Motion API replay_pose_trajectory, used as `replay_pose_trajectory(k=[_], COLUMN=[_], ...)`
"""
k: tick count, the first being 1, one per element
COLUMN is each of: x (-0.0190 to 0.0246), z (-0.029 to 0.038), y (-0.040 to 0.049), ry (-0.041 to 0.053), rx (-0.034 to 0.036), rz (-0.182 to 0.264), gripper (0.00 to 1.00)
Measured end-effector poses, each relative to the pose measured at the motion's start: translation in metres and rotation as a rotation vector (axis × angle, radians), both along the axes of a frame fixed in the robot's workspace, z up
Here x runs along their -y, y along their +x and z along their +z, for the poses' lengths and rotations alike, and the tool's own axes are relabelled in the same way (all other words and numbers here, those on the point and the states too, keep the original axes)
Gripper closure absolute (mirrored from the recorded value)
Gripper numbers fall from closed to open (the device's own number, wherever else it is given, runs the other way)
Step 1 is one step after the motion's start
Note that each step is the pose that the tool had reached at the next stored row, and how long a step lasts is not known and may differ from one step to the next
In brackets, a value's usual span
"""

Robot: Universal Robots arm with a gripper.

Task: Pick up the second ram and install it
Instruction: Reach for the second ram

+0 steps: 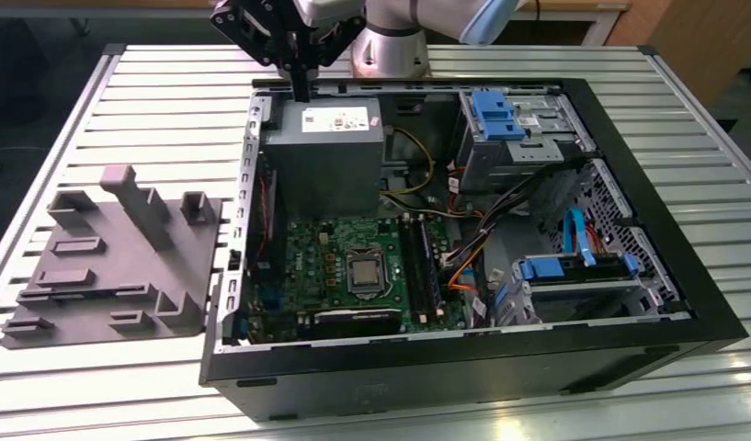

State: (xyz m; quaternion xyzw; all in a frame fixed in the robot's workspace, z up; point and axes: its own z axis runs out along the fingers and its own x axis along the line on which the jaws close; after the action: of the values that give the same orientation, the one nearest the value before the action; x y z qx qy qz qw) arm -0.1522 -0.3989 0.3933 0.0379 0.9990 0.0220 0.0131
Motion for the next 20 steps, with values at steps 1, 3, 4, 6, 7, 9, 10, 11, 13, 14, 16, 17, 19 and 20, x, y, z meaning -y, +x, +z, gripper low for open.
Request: replay_pose_trajectory(k=[1,3,4,6,7,9,10,11,13,14,16,17,19,20], x=[0.0000,0.0000,0.0000,0.0000,0.0000,0.0000,0.0000,0.0000,0.0000,0.0000,0.0000,0.0000,0.0000,0.0000], z=[0.0000,0.0000,0.0000,0.0000,0.0000,0.0000,0.0000,0.0000,0.0000,0.0000,0.0000,0.0000,0.0000,0.0000], y=[-0.0007,-0.0022,-0.0030,-0.0046,-0.0053,-0.0069,-0.0079,-0.0087,-0.0105,-0.0113,-0.0130,-0.0138,-0.0154,-0.0162], ry=[0.0001,0.0003,0.0003,0.0004,0.0004,0.0005,0.0005,0.0005,0.0006,0.0006,0.0009,0.0009,0.0012,0.0013], rx=[0.0000,0.0000,0.0000,0.0000,0.0000,0.0000,0.0000,0.0000,0.0000,0.0000,0.0000,0.0000,0.0000,0.0000], rz=[0.000,0.000,0.000,0.000,0.000,0.000,0.000,0.000,0.000,0.000,0.000,0.000,0.000,0.000], gripper=[0.89,0.89,0.89,0.89,0.89,0.89,0.89,0.89,0.89,0.89,0.89,0.89,0.89,0.89])
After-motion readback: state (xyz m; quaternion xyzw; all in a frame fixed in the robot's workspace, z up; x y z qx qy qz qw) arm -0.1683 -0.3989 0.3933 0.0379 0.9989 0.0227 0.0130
